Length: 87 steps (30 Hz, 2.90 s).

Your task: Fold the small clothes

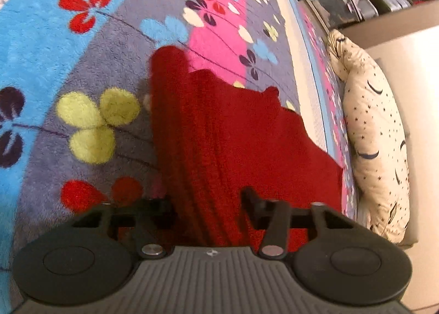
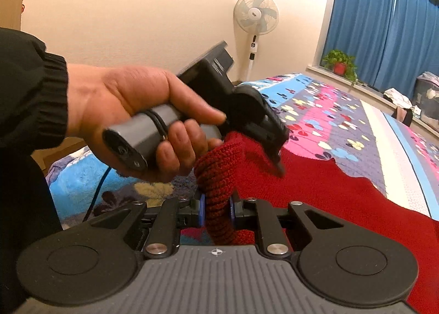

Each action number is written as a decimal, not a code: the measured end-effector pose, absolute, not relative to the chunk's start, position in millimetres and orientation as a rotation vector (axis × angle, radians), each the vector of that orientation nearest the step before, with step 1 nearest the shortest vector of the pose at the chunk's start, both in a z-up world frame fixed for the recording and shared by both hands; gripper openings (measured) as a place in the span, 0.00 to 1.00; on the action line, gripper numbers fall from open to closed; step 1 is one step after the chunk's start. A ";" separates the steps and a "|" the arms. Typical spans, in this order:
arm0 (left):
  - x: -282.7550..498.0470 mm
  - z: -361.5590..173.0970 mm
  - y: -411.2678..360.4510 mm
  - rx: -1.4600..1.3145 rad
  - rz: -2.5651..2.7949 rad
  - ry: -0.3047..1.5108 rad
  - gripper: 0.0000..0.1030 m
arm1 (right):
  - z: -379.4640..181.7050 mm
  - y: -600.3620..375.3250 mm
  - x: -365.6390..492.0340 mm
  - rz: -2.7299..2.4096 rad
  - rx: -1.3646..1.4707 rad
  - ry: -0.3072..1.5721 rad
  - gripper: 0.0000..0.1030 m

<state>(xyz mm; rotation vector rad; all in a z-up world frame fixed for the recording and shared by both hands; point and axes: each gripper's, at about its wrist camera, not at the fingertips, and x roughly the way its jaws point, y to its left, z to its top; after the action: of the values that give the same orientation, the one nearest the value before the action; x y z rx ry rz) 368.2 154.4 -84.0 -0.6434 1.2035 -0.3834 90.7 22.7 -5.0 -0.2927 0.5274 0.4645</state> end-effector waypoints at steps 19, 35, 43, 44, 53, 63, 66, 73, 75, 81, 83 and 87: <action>323.2 -25.1 215.7 -0.649 -0.263 1.026 0.43 | 31.4 11.4 102.7 0.509 0.103 0.597 0.14; 281.9 10.5 97.3 -0.345 -0.548 0.845 0.59 | -54.7 -289.0 70.8 -0.236 0.732 0.804 0.14; 239.4 -11.5 29.8 -0.184 -0.648 0.781 0.39 | -55.2 -307.7 73.7 -0.096 0.859 0.718 0.35; 233.8 -8.3 24.7 -0.180 -0.663 0.774 0.39 | -59.4 -310.0 77.5 -0.075 0.869 0.742 0.37; 212.0 -1.3 -1.2 -0.141 -0.718 0.740 0.35 | -17.2 -302.6 60.8 0.036 0.684 0.524 0.15; 203.6 -38.4 -36.0 0.231 -0.743 0.909 0.20 | -53.2 -310.1 71.4 -0.129 0.720 0.759 0.26; 206.9 -36.5 -34.9 0.230 -0.756 0.912 0.20 | -34.8 -303.9 62.7 -0.133 0.684 0.671 0.28; 207.9 -38.6 -32.7 0.241 -0.779 0.916 0.20 | -18.7 -297.6 38.5 -0.342 0.590 0.630 0.33; 208.3 -38.9 -32.4 0.243 -0.786 0.914 0.20 | -15.6 -306.5 34.2 -0.423 0.583 0.593 0.35; 212.4 -39.2 -31.0 0.244 -0.808 0.919 0.20 | -9.0 -317.8 92.3 -0.196 0.611 0.599 0.35; 213.4 -39.6 -31.1 0.243 -0.811 0.919 0.20 | -10.9 -313.7 128.6 -0.121 0.589 0.634 0.43; 214.7 -40.2 -30.6 0.240 -0.820 0.919 0.20 | -26.3 -308.5 201.9 -0.005 0.581 0.741 0.51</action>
<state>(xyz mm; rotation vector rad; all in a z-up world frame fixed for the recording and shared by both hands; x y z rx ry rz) 214.7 -30.6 -40.2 0.2405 0.9190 -0.8201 201.9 -308.5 -26.3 0.5810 0.7409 -0.0047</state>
